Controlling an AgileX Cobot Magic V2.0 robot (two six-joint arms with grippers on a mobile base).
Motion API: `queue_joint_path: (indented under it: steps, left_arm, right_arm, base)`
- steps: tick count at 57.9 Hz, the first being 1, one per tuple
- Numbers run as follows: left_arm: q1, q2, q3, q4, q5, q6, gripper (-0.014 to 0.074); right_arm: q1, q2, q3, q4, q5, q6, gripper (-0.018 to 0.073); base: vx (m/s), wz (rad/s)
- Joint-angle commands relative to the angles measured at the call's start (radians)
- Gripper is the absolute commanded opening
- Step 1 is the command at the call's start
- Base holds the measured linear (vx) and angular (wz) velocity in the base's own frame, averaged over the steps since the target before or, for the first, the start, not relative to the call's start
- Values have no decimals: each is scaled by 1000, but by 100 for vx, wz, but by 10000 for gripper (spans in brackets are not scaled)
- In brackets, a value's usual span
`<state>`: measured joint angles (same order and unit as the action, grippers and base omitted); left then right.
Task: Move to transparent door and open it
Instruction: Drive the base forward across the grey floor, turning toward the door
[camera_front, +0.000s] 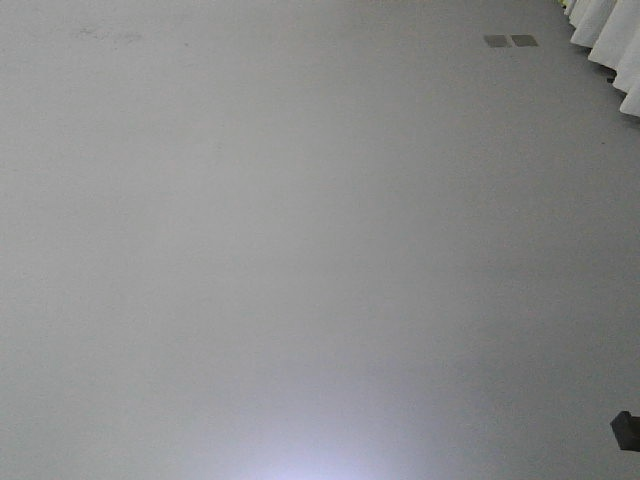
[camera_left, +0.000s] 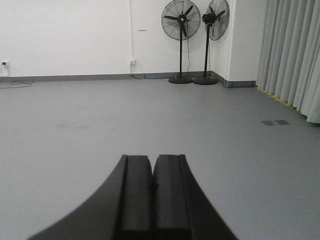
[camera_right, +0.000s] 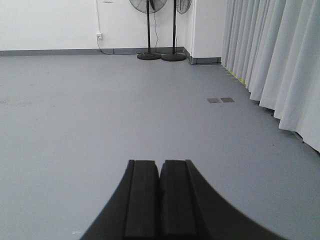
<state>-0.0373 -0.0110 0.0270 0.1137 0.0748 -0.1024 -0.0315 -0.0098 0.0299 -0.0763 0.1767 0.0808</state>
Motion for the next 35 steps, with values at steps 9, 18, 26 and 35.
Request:
queue_joint_path:
  steps: [9, 18, 26, 35]
  left_arm:
    - [-4, -3, 31, -2, -82, -5, -6]
    - [-4, -3, 31, -2, -82, -5, -6]
    - [-4, -3, 31, -2, -82, -5, -6]
    - [-4, -3, 31, -2, -82, -5, -6]
  right_arm:
    - [-5, -10, 14, -4, -82, -9, -8]
    - [-5, -10, 14, -4, -84, -9, -8]
    - [-5, -10, 14, -4, -84, -9, -8]
    - [-5, -10, 14, -4, -84, -9, -8]
  base:
    - [20, -6]
    - [21, 4]
    - [23, 14]
    - [27, 15]
